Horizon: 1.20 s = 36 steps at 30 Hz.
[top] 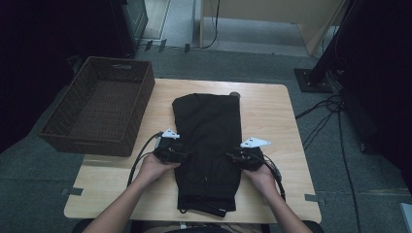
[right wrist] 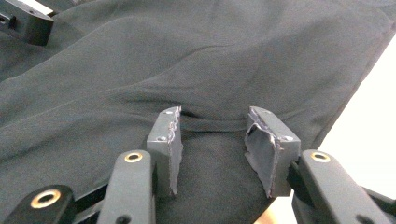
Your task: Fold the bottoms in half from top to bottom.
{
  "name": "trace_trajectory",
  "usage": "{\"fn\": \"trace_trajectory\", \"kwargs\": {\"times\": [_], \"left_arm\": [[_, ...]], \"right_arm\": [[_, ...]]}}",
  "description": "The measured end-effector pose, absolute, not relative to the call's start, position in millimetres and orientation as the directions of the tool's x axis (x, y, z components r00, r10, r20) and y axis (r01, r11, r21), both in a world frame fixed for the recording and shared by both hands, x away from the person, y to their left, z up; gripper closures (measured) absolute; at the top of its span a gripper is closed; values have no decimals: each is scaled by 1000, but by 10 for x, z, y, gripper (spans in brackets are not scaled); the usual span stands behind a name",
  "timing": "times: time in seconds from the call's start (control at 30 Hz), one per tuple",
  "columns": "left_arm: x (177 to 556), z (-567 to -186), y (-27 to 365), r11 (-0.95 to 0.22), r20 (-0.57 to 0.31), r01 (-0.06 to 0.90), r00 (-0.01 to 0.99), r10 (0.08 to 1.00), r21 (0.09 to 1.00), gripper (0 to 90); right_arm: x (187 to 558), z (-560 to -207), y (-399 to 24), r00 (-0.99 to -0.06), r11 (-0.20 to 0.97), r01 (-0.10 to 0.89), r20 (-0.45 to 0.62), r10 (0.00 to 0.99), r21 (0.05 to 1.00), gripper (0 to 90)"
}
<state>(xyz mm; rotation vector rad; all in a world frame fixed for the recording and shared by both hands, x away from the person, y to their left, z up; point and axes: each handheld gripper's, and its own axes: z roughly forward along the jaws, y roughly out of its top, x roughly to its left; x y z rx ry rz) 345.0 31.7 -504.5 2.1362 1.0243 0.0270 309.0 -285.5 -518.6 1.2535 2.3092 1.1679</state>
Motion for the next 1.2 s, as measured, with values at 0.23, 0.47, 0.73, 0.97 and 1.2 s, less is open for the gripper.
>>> {"fn": "trace_trajectory", "kwargs": {"times": [0.23,0.47,0.73,0.97,1.2], "left_arm": [[3418,-4971,359,-389,-274,647,684,676,656,365],[3831,-4925,335,-385,-245,645,670,701,660,498],[4241,-4988,170,-400,-204,632,667,716,664,568],[4241,-5066,160,-389,-220,634,668,711,668,539],[3963,-5069,220,-388,-240,637,675,698,666,508]], "right_arm": [[3055,-5101,-2911,-597,253,581,194,779,774,527],[3435,-5057,-2908,-550,221,571,168,818,791,544],[3990,-5123,-2811,-519,234,581,133,845,779,574],[4081,-5206,-2734,-517,260,578,101,850,773,589],[3813,-5212,-2719,-551,298,561,80,831,773,575]]}}
